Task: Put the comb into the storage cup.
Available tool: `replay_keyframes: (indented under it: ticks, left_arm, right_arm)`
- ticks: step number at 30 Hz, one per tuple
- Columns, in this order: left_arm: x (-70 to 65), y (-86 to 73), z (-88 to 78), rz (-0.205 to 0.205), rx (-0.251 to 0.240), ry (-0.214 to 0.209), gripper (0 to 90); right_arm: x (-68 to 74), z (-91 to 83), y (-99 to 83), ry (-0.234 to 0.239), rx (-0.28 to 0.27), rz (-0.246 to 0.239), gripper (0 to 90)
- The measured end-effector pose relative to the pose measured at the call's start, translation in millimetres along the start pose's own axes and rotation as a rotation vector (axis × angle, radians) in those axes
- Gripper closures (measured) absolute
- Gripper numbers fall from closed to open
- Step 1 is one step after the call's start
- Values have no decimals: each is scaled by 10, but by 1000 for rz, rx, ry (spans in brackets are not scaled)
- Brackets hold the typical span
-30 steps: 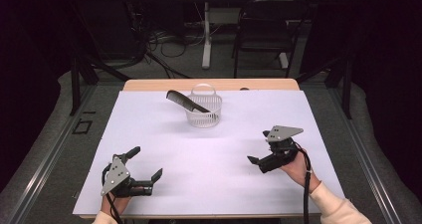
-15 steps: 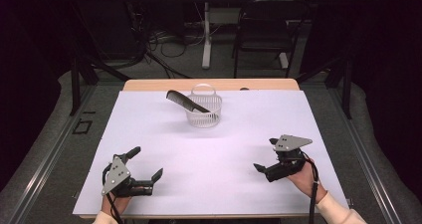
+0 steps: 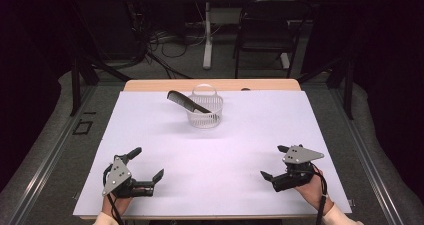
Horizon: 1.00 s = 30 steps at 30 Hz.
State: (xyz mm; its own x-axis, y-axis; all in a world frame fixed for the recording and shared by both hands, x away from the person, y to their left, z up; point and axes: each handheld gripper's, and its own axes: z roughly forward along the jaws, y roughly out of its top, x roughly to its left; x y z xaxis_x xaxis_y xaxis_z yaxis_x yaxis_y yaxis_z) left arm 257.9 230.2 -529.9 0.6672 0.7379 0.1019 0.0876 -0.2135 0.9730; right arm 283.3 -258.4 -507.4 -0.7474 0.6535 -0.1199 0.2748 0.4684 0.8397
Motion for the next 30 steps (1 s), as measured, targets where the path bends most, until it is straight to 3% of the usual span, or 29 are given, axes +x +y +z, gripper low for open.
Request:
replay_keyframes:
  ticks: [18, 30]
  left_arm:
    - [-5, 2, -5, 3, 1, 0, 7]
    - [-2, 8, 1, 4, 7, -2, 7]
  right_arm:
    - [101, -146, -112, -33, -52, 14, 0]
    - [114, -200, -151, -50, -55, 16, 0]
